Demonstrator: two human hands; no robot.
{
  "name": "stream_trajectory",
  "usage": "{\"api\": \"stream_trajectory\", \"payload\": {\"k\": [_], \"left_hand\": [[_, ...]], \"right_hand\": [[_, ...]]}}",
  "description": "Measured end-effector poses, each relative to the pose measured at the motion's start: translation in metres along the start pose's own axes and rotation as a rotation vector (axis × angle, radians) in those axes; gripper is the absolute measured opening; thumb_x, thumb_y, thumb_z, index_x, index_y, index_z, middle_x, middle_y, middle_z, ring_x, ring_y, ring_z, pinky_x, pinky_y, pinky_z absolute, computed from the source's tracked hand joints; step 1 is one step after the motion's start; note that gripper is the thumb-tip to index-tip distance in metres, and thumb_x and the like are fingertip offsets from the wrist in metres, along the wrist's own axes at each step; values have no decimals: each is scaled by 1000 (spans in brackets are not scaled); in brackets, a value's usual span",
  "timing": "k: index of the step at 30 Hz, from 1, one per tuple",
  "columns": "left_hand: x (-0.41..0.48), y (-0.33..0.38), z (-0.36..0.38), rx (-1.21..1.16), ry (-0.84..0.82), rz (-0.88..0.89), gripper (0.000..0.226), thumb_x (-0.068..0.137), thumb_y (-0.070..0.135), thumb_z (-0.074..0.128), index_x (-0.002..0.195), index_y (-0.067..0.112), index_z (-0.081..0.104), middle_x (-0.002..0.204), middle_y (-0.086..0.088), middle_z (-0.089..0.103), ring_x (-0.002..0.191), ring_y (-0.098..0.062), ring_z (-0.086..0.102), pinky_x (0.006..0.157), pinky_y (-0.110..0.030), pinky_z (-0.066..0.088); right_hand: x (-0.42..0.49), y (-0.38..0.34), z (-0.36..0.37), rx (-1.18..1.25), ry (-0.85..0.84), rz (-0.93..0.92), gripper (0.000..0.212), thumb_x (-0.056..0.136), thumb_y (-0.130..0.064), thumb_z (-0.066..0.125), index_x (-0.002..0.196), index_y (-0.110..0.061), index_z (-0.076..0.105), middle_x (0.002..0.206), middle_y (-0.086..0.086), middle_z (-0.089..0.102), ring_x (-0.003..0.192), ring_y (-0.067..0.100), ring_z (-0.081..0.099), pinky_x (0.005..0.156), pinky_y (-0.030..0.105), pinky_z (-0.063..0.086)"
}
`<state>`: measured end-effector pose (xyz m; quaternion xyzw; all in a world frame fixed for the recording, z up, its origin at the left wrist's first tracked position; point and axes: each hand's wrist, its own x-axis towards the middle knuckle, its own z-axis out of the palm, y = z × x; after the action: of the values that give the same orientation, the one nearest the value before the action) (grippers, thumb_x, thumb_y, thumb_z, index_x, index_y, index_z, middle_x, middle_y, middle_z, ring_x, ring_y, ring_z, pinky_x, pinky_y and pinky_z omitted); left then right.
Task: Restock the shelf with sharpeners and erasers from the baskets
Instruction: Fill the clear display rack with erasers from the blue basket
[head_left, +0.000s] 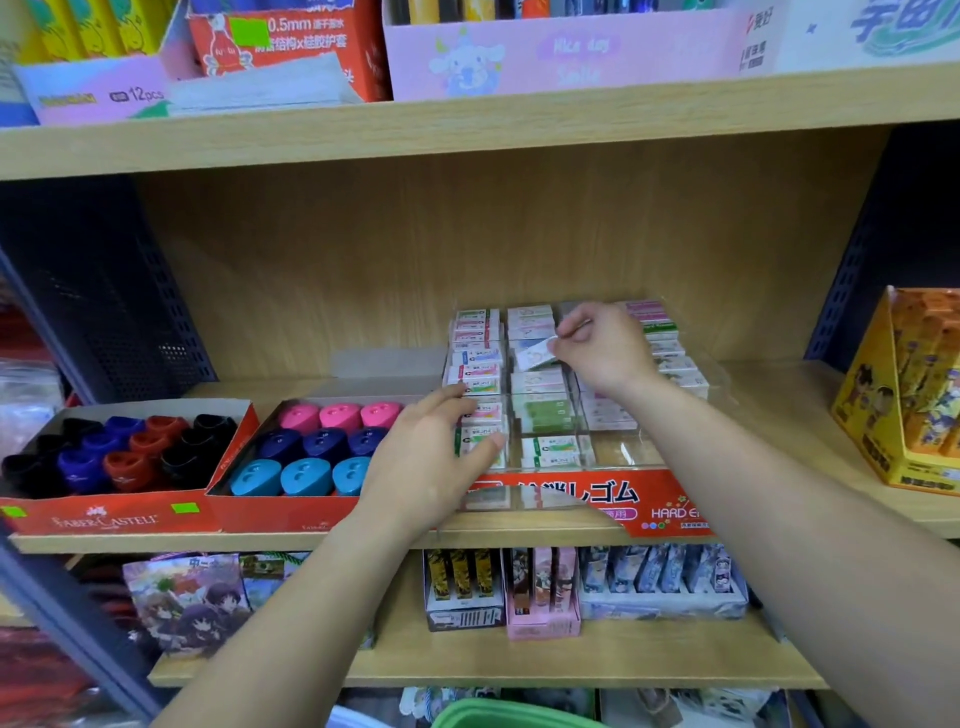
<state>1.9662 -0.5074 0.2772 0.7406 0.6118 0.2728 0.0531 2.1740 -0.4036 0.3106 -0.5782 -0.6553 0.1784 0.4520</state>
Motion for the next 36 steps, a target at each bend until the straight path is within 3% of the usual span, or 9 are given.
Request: {"api": "stream_trajectory", "payload": {"k": [4, 8, 15, 19, 22, 25, 28, 31, 36], "left_hand": [[0, -1, 2, -20, 11, 7, 58, 96, 56, 56, 145, 26, 54, 158, 13, 40, 144, -12, 36, 114, -34, 35], [1, -2, 3, -22, 16, 8, 58, 95, 56, 57, 145, 25, 55, 157, 13, 41, 143, -12, 37, 113, -34, 37], [-16, 0, -26, -31, 14, 44, 53, 96, 51, 59, 144, 29, 56, 154, 13, 47, 142, -10, 40, 117, -36, 35], [-86, -21, -49, -167, 204, 8, 27, 93, 37, 67, 120, 31, 70, 122, 20, 65, 116, 1, 55, 98, -25, 44], [-157, -66, -48, -202, 242, -123, 9, 91, 27, 72, 97, 33, 71, 101, 21, 67, 94, 2, 61, 79, -17, 44], [-221, -130, -24, -143, 99, -372, 17, 88, 24, 76, 95, 37, 67, 95, 16, 67, 88, -6, 65, 71, -21, 45], [-277, -193, 0, -89, -198, -642, 38, 89, 29, 75, 124, 19, 65, 116, 1, 69, 106, -23, 66, 84, -30, 46], [-326, -240, 24, -132, -469, -809, 63, 92, 34, 73, 146, 12, 47, 137, -7, 61, 120, -26, 61, 99, -30, 44], [-388, -285, 78, -193, -600, -984, 77, 91, 45, 70, 154, 14, 36, 150, -8, 52, 132, -28, 54, 106, -37, 44]], "right_hand": [[6, 8, 9, -121, 27, -50, 11, 86, -21, 77, 79, -19, 69, 71, -4, 69, 69, 13, 67, 65, 27, 53], [9, 16, 15, -254, 56, -98, 11, 84, -22, 77, 75, -20, 72, 91, 4, 71, 86, 16, 64, 77, 29, 51], [-40, -20, -4, -299, -44, -182, 16, 91, -31, 66, 102, -24, 75, 110, -2, 62, 107, 18, 59, 86, 34, 48], [-114, -53, 2, -251, -175, -314, 19, 92, -36, 66, 107, -26, 73, 110, -9, 63, 106, 12, 58, 94, 36, 48], [-177, -69, 31, -238, -339, -404, 21, 92, -40, 66, 109, -28, 72, 109, -10, 61, 101, 13, 58, 90, 35, 49], [-228, -70, 80, -259, -537, -448, 22, 91, -41, 66, 108, -29, 72, 110, -9, 61, 104, 16, 59, 88, 36, 50], [-268, -59, 149, -320, -755, -434, 22, 91, -43, 65, 109, -30, 69, 109, -7, 60, 106, 20, 59, 85, 36, 50], [-297, -30, 223, -420, -977, -372, 26, 90, -44, 65, 111, -28, 67, 113, -2, 61, 110, 24, 59, 90, 41, 51], [-325, 24, 323, -553, -1256, -312, 42, 90, -42, 68, 125, -19, 64, 125, 8, 59, 116, 27, 58, 95, 35, 45]]}}
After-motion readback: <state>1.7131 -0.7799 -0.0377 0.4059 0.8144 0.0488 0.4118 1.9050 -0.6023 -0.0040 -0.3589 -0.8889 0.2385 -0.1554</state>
